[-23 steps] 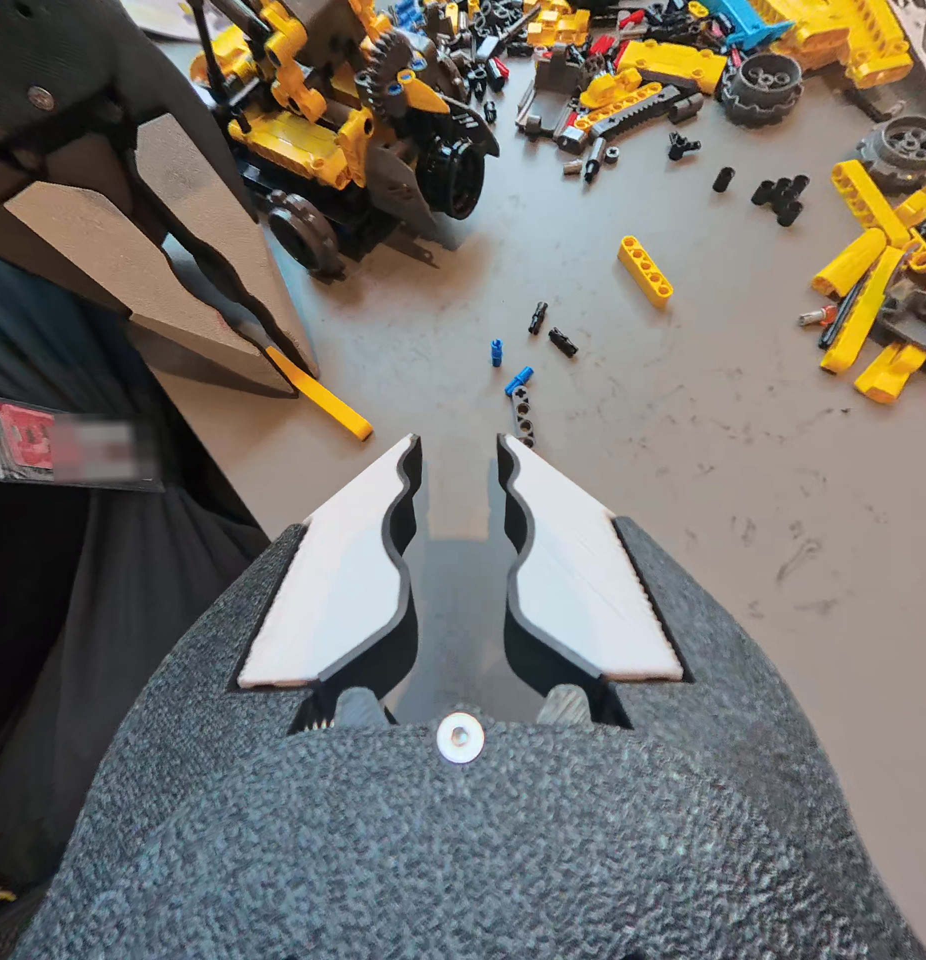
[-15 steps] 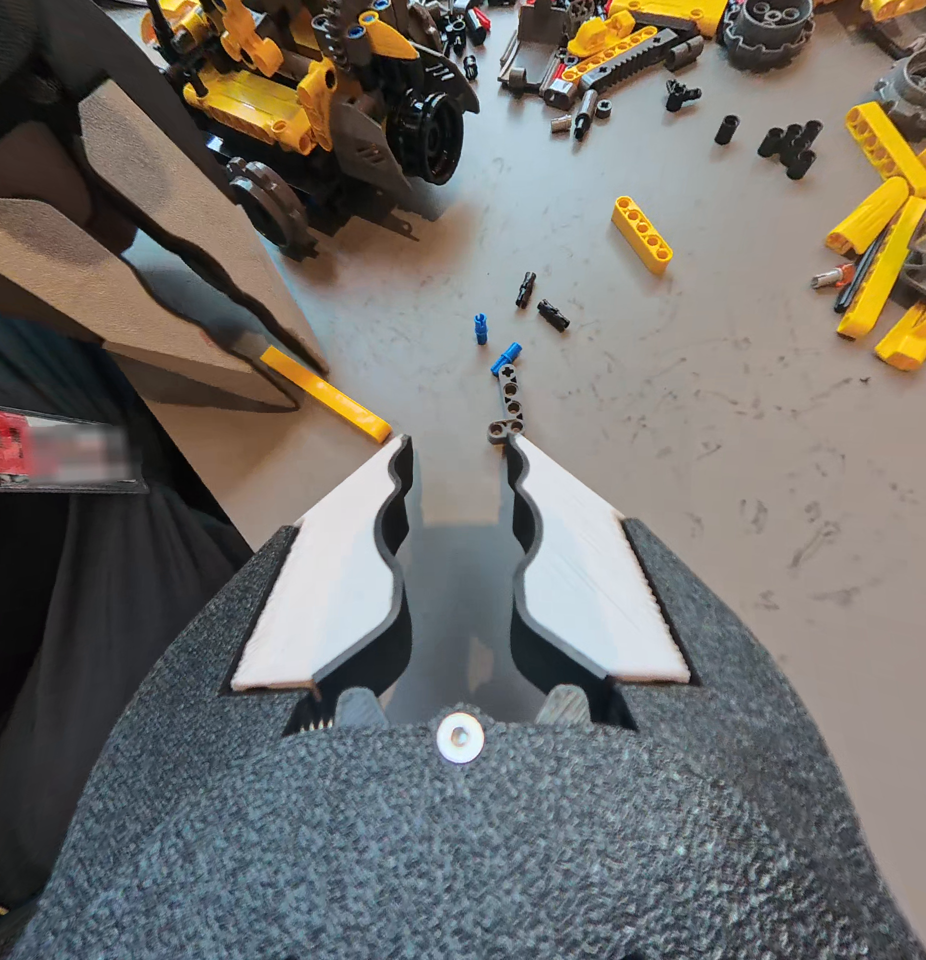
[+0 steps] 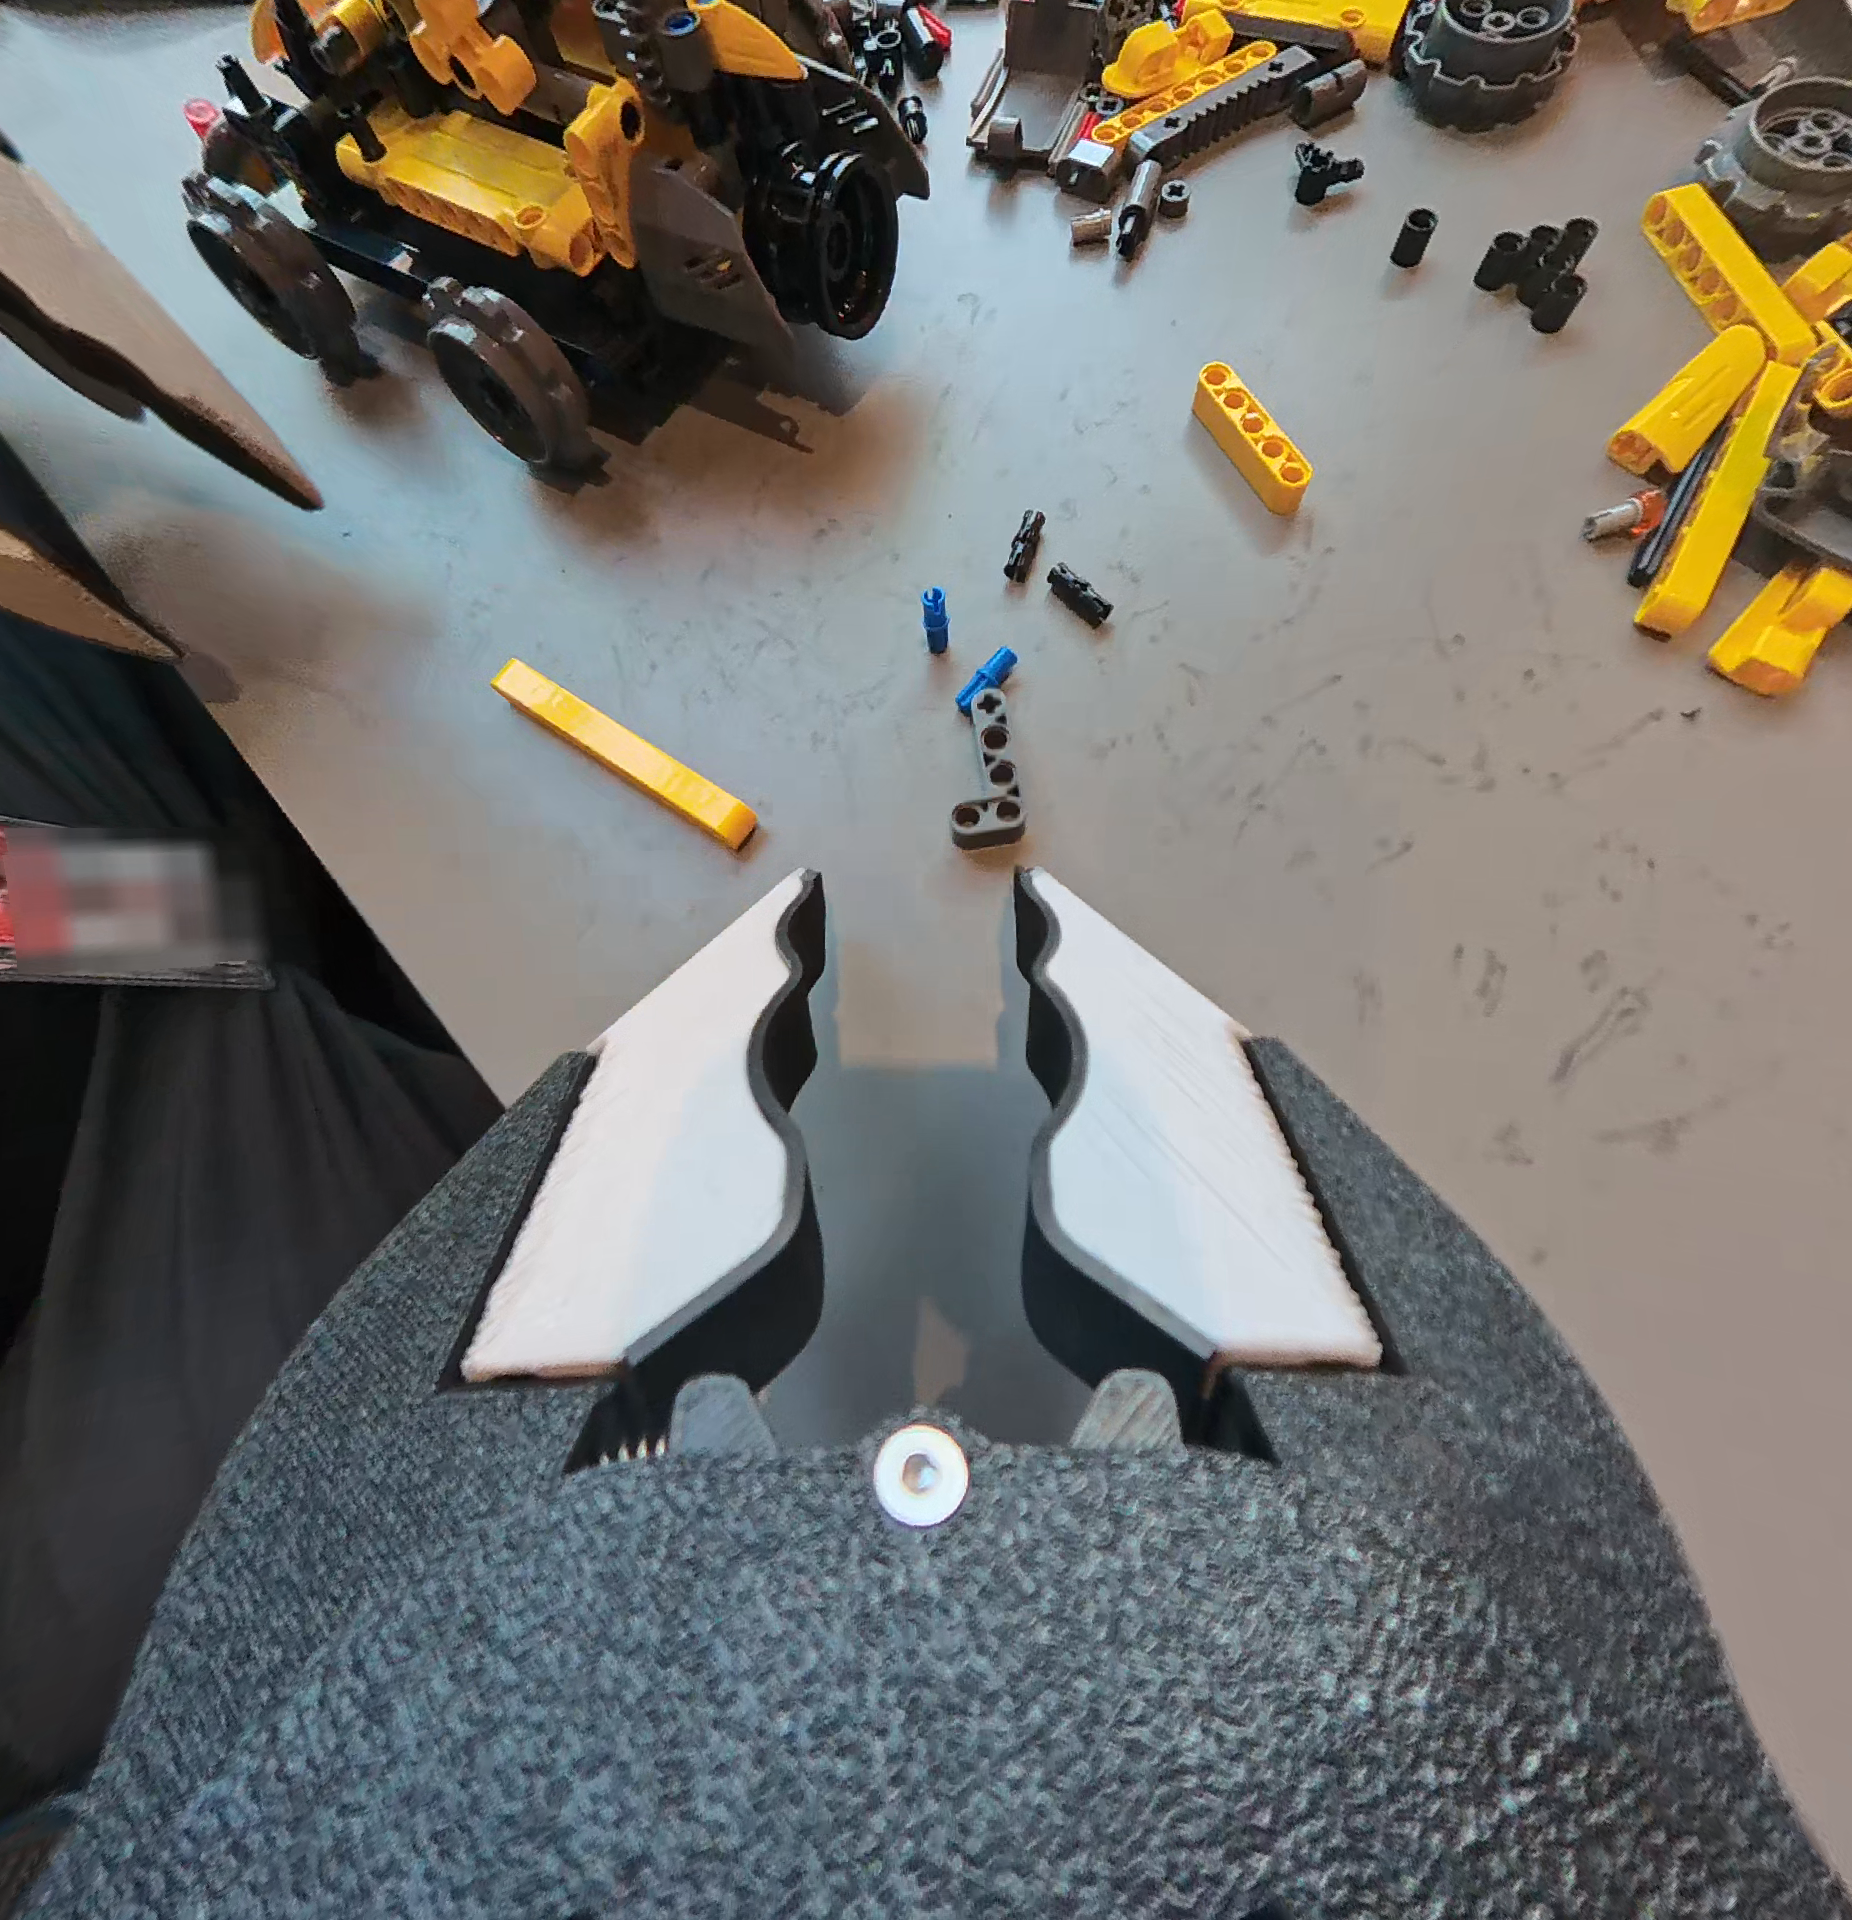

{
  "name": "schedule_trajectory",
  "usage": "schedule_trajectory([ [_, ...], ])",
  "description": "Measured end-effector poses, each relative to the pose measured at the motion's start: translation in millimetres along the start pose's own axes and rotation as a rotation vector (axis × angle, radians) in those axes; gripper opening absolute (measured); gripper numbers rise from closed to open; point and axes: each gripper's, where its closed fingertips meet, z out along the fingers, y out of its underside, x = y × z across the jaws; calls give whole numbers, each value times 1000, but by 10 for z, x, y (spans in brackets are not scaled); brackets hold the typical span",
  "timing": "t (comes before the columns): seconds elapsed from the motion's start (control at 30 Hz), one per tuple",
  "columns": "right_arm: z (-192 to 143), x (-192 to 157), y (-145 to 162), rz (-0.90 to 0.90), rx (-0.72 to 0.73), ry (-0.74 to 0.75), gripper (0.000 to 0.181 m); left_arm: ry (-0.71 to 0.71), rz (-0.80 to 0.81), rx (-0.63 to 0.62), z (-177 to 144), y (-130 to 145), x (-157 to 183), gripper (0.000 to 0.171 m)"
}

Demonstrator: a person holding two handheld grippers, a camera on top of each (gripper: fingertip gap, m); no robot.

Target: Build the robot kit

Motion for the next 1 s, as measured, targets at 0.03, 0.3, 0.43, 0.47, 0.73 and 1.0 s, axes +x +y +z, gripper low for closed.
schedule_trajectory([
  [0.03, 17, -3, -17, 0, -5, -5, 37, -1, -4, 10, -18, 39, -3, 39],
  [0.3, 151, -8, -111, -43, -80, -20, 38, -7, -16, 54, -103, 138, -38, 35],
  [0.43, 209, -10, -157, -50, -87, -26, 34, 19, -15, 47, -91, 158, -16, 34],
  [0.47, 224, -7, -170, -46, -88, -27, 34, 28, -17, 46, -90, 160, -8, 34],
  [0.73, 209, 28, -264, -54, -76, -3, 38, 86, -34, 87, -134, 123, 33, 29],
  [1.0, 212, 35, -134, -67, -110, -17, 44, 115, -53, 70, -118, 138, 51, 29],
])
